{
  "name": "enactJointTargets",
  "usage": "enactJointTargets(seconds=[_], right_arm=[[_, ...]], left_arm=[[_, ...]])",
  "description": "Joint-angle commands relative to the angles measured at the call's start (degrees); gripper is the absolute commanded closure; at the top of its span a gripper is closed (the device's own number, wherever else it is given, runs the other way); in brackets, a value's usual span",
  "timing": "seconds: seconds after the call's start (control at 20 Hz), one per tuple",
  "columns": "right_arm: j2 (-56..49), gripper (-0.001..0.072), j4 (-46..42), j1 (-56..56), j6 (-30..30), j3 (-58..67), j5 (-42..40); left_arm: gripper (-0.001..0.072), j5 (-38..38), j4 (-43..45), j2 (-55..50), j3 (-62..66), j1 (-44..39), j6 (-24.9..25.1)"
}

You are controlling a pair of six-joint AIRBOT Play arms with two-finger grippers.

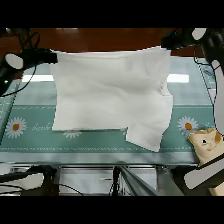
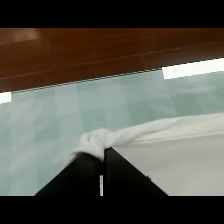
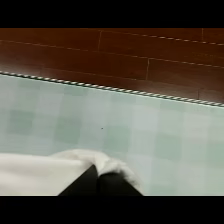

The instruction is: Fold the shirts.

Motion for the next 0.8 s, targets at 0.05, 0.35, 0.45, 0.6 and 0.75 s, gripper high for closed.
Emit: enactJointTargets(seconds=[0.05, 0.35, 0.45, 0.6, 0.75], right_arm=[[-5.5, 0.0692, -1.0, 0.0, 0.0, 0.0, -2.6], [-9.6, 0.0692, -5.9, 0.0, 0.0, 0.0, -2.7], [-10.2, 0.0692, -7.5, 0.0, 0.0, 0.0, 0.7], [-8.6, 0.0692, -10.8, 0.0, 0.5, 0.1, 7.7], [-6.2, 0.0691, -11.3, -0.1, 0.9, 0.1, 20.4]], left_arm=[[0.0682, 7.4, 0.0, -7.1, 0.1, -2.1, 3.6], [0.0683, 11.6, 0.4, -11.6, 0.1, -0.9, 4.3], [0.0683, 7.6, 0.4, -12.7, 0.1, 0.4, 5.1], [0.0683, -0.4, 0.9, -10.9, 0.4, 1.6, 5.2], [0.0683, -14.1, 4.2, -8.7, 3.7, 2.3, 5.1]])
